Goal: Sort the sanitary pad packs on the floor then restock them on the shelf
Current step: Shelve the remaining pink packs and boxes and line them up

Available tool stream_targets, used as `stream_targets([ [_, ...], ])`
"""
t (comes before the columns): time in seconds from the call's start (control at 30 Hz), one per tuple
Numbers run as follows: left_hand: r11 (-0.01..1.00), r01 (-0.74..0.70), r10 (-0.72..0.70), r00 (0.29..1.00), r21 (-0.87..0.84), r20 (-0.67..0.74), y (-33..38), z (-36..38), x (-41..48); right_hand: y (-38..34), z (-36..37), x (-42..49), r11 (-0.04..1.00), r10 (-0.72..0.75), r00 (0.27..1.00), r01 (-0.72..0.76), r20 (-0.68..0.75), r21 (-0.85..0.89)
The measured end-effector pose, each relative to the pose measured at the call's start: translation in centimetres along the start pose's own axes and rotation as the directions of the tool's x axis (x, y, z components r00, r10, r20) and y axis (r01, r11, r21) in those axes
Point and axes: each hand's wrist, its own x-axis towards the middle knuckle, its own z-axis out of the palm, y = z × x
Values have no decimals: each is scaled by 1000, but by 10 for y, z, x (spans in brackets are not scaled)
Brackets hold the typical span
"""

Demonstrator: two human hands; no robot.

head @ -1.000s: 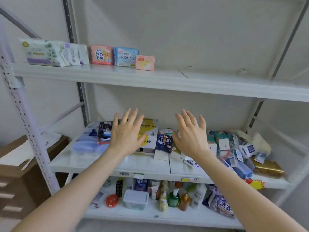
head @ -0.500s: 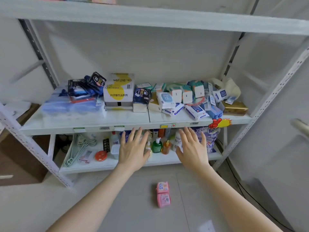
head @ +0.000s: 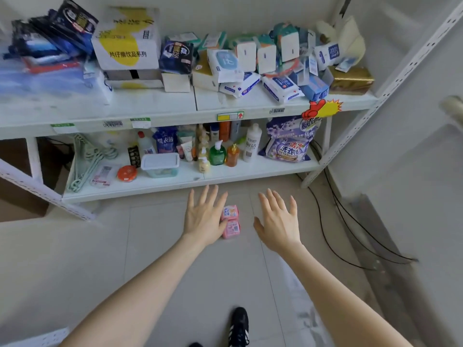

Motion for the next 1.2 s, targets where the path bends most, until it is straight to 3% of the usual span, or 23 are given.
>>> stream_targets([
  [0.37, 988, 150, -144, 979, -33, 143, -28, 107, 70, 31, 121, 54, 997, -32, 973, 17, 227, 69],
  [0.7, 983, 120, -80, 960, -136, 269, -50, 269, 160, 34, 288, 112, 979, -84, 904, -4, 420, 204],
  [1.2, 971, 61, 15, 949, -230, 316, -44, 515, 275, 50, 543, 186, 956, -127, 851, -32, 510, 292],
])
